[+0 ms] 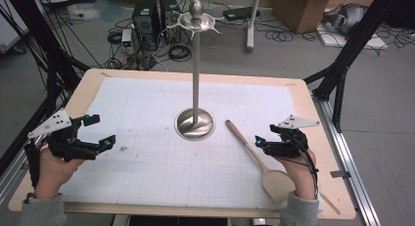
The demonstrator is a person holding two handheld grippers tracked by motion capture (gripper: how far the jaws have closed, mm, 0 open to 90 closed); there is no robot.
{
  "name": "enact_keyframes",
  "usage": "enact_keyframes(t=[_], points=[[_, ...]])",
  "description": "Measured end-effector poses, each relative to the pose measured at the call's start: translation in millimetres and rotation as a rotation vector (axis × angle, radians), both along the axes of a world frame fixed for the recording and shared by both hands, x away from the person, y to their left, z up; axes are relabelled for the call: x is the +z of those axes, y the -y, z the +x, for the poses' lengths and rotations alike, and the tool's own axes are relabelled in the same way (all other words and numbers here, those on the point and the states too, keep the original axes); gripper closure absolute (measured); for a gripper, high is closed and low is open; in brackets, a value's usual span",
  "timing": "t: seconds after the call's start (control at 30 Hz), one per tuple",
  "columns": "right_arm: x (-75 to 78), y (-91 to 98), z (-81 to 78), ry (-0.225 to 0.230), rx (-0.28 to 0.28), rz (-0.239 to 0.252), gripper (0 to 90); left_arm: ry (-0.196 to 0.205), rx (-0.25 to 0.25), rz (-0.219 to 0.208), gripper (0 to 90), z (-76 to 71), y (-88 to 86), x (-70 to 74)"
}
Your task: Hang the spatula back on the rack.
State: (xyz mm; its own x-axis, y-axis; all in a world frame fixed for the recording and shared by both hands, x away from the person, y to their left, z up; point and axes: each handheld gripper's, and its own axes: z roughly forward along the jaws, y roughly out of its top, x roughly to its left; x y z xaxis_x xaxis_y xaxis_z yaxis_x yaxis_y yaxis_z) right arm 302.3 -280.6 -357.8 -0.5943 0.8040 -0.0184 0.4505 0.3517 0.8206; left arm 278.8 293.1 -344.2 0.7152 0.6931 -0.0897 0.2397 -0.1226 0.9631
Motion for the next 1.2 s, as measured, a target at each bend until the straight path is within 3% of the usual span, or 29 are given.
enact_keyframes(t=[0.53,0.9,1.2], points=[[-9.7,-7.2,2.0,-0.053,0.009,-0.039,30.5,0.000,-0.021,0.004,2.1,5.9,6.2,0.0],[-25.8,-5.5,5.8,-0.142,0.008,-0.053,30.5,-0.011,-0.039,0.003,2.1,12.9,13.5,-2.1],[-35.8,-7.1,8.0,-0.174,-0.009,-0.062,30.5,-0.013,-0.042,-0.001,2.0,15.7,14.1,-2.1]])
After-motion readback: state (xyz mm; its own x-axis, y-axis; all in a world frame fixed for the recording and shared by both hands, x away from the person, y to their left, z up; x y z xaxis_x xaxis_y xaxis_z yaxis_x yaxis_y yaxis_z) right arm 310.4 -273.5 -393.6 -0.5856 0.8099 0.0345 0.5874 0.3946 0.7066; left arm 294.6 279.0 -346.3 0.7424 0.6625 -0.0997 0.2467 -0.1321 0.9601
